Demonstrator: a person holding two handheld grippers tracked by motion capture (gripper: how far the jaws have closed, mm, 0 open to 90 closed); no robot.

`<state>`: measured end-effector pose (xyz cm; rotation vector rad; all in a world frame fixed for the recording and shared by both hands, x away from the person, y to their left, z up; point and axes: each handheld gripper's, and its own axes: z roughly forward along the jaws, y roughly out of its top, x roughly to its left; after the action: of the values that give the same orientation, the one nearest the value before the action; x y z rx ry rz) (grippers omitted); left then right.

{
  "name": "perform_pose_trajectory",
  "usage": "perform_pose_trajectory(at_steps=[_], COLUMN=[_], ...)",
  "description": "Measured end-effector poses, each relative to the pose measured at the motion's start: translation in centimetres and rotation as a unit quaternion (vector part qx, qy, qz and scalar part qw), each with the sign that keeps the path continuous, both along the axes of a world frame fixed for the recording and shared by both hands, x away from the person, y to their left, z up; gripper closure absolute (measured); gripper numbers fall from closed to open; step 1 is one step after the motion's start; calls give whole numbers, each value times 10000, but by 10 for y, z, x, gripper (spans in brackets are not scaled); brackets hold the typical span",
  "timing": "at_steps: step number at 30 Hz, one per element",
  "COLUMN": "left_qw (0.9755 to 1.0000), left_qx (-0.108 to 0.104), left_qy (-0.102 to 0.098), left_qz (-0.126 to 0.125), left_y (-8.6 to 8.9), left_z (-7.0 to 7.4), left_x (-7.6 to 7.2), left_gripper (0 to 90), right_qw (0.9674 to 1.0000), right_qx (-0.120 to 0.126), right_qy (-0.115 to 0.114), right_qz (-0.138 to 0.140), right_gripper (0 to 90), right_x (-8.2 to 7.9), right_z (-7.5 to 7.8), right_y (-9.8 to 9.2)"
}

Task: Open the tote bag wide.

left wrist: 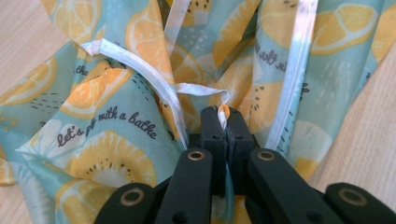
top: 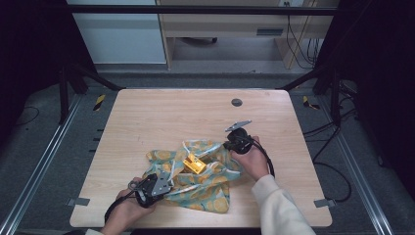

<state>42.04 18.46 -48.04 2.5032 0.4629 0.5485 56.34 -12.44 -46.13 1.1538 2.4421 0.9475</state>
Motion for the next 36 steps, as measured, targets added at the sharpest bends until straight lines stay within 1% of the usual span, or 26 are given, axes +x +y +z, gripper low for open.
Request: perform_pose_trajectory(at_steps=[2,3,4,6,7,8,9,11,13,14,15,16,17,19,21,22,24,26,27,28,30,31,32,33,35,36], left_qw=[10000,9999,9999,9998,9998,9995,9991,9978,9963,9948,9938,9919,9901,9870,9852,9846,9835,9801,9789,9785,9798,9797,9792,9796,9813,9806], left_qx=[-34,-53,-67,-45,-66,-129,-244,-485,-657,-827,-937,-1091,-1221,-1420,-1548,-1574,-1570,-1700,-1738,-1744,-1645,-1640,-1671,-1663,-1564,-1599], left_qy=[-46,-66,-78,-71,-65,-125,-157,-268,-346,-369,-384,-422,-448,-462,-452,-483,-590,-682,-695,-644,-523,-459,-380,-301,-255,-227], left_qz=[59,86,126,169,203,277,296,376,424,475,464,490,526,596,589,590,677,767,822,890,1006,1056,1088,1088,1096,1111], left_y=[-1,-1,-1,0,2,3,5,7,9,9,10,11,12,13,15,16,19,24,26,27,25,24,22,19,13,10], left_z=[1,0,0,-1,0,1,3,8,12,14,18,20,23,28,33,37,48,59,64,67,70,70,70,68,63,59], left_x=[1,1,2,3,3,2,2,1,-1,-2,-3,-5,-6,-9,-12,-13,-17,-18,-15,-10,5,13,22,31,44,48], left_gripper=[892,892,891,884,872,847,804,706,586,523,465,425,389,330,316,308,292,290,290,290,291,295,298,298,301,300], right_qw=[9999,9999,9999,9999,9997,9996,9993,9988,9984,9978,9970,9964,9962,9946,9938,9933,9928,9910,9903,9893,9887,9879,9874,9870,9856,9850], right_qx=[135,119,143,153,218,268,319,387,348,372,407,425,425,487,552,588,653,817,868,924,988,1012,1024,1002,931,899], right_qy=[-6,-28,7,-1,-57,-105,-186,-273,-422,-539,-653,-721,-745,-902,-953,-973,-972,-1021,-1033,-1053,-977,-989,-972,-953,-928,-905], right_qz=[-59,-50,-86,-63,19,64,116,144,114,111,120,147,136,163,161,190,242,281,324,399,559,633,717,823,1060,1164], right_gripper=[900,900,900,883,846,788,722,555,444,395,353,314,287,276,260,267,268,279,287,299,285,285,271,252,232,213], right_x=[2,3,3,2,1,-1,-3,-9,-17,-22,-27,-32,-37,-47,-58,-64,-77,-94,-102,-108,-116,-119,-120,-120,-120,-119], right_z=[1,1,0,-2,-1,2,5,14,23,28,33,38,43,52,57,58,59,58,56,53,49,48,47,47,44,42], right_y=[-2,-4,-4,-5,-5,-6,-7,-9,-12,-14,-17,-19,-21,-27,-34,-37,-42,-47,-49,-50,-48,-46,-42,-37,-26,-20])
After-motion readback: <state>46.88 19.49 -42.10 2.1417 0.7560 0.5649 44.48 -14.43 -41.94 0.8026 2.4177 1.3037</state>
